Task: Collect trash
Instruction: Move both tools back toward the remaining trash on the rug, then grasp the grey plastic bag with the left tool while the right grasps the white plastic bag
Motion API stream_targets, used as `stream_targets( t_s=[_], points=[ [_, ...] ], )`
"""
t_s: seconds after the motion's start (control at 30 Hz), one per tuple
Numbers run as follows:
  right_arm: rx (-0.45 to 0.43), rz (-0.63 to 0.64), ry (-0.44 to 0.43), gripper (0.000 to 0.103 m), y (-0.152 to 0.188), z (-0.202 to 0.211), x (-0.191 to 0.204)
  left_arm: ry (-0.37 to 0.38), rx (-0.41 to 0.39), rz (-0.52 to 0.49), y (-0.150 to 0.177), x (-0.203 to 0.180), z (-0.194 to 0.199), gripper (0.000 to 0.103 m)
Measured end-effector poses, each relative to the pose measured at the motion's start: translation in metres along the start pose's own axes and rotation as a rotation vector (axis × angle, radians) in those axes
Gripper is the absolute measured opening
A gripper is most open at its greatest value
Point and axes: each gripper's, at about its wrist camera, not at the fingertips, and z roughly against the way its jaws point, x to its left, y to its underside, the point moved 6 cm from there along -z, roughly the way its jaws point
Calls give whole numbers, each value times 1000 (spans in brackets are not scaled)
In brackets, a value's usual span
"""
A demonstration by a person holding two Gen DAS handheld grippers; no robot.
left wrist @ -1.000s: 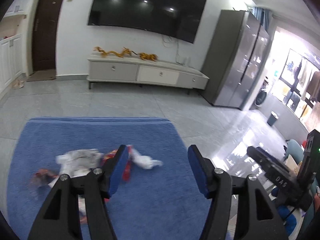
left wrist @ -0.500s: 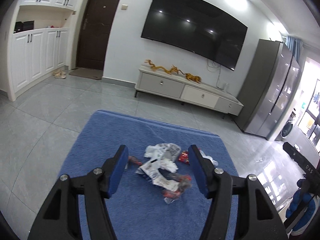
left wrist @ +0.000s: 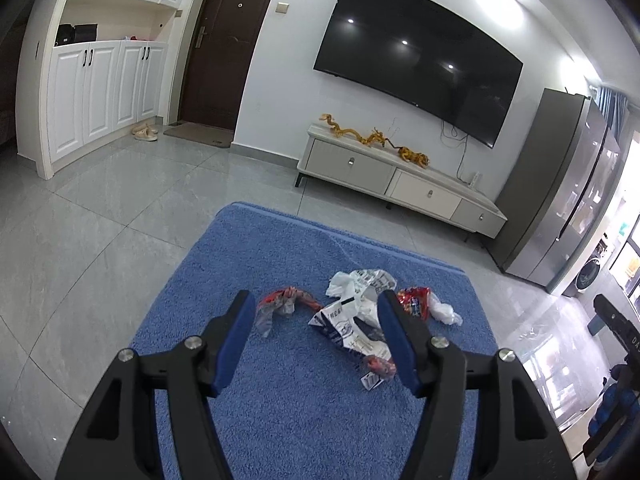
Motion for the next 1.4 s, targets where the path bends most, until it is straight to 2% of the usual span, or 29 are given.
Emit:
stream_targets(
  t_s=[0.3,0.7,0.87,0.97,1.2,1.4],
  points=[
    [7,-5,0,63,6,4,-6,-24,14,11,8,16,-1,62],
    [12,-3,-25,63,10,3,-14,-26,34,-10,11,10,-9,62],
    [26,-18,-55,63,21,-9,-18,-5,71,-48,21,-12,-21,62],
    [50,-14,-74,63,30,-19,-21,32,101,-90,31,-33,-33,62],
    [134,6,-106,63,51,-51,-23,141,200,-251,64,-93,-78,61],
    [214,37,-126,63,63,-86,-19,184,275,-348,82,-114,-119,60]
  ],
)
